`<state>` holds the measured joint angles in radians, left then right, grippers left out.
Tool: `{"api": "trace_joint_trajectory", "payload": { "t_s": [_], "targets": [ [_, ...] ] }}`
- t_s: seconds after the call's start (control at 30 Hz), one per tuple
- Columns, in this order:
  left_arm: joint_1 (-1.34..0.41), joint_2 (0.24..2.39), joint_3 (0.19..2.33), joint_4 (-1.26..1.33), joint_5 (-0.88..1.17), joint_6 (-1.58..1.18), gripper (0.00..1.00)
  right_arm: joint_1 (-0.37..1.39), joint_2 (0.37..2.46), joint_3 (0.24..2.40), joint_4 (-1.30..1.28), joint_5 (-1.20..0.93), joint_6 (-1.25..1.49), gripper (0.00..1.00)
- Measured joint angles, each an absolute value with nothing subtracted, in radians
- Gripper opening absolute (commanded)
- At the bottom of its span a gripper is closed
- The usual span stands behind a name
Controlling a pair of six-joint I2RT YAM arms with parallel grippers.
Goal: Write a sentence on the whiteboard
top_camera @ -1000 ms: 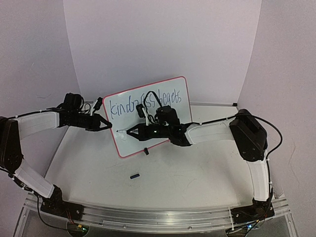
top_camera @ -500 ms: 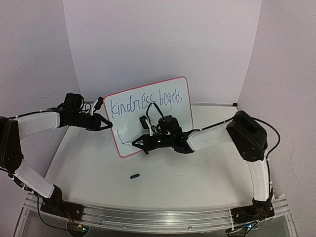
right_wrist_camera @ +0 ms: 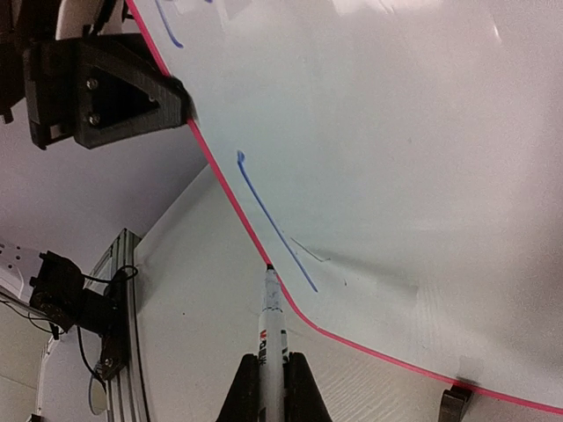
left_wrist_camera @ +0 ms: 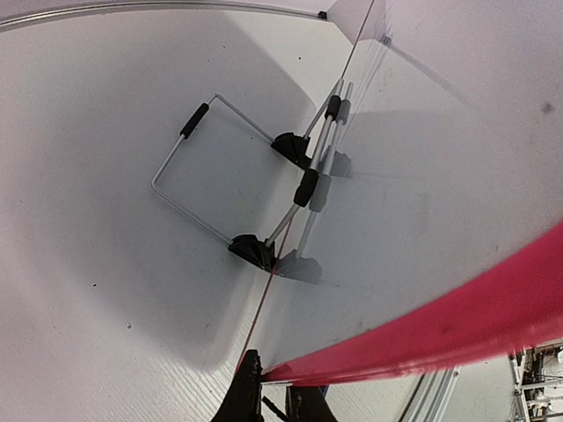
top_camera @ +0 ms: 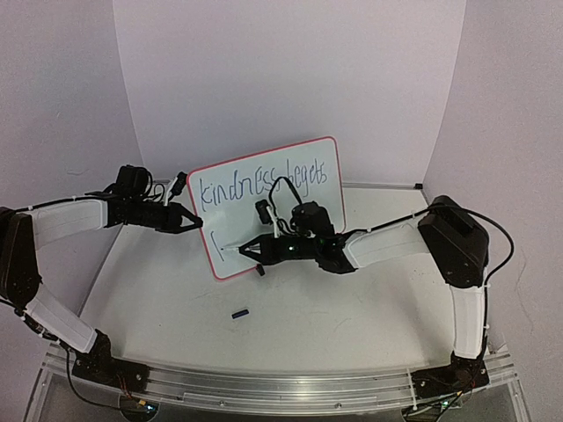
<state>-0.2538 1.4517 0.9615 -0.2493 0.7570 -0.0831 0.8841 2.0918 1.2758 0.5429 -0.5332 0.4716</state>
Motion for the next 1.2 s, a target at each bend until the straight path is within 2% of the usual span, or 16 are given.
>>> {"api": "trace_joint_trajectory", "payload": {
  "t_s": [0.63, 1.2],
  "targets": [
    [-0.261, 1.452, 0.963, -0.249, 0.751, -0.076, 0.0, 0.884, 2.11, 1.32, 0.576, -0.451, 0.481, 0.0],
    [-0.263, 1.452, 0.969, -0.252, 0.734, -0.077, 0.0, 0.885, 2.155, 1.349, 0.552, -0.484, 0.479, 0.0]
  ]
}}
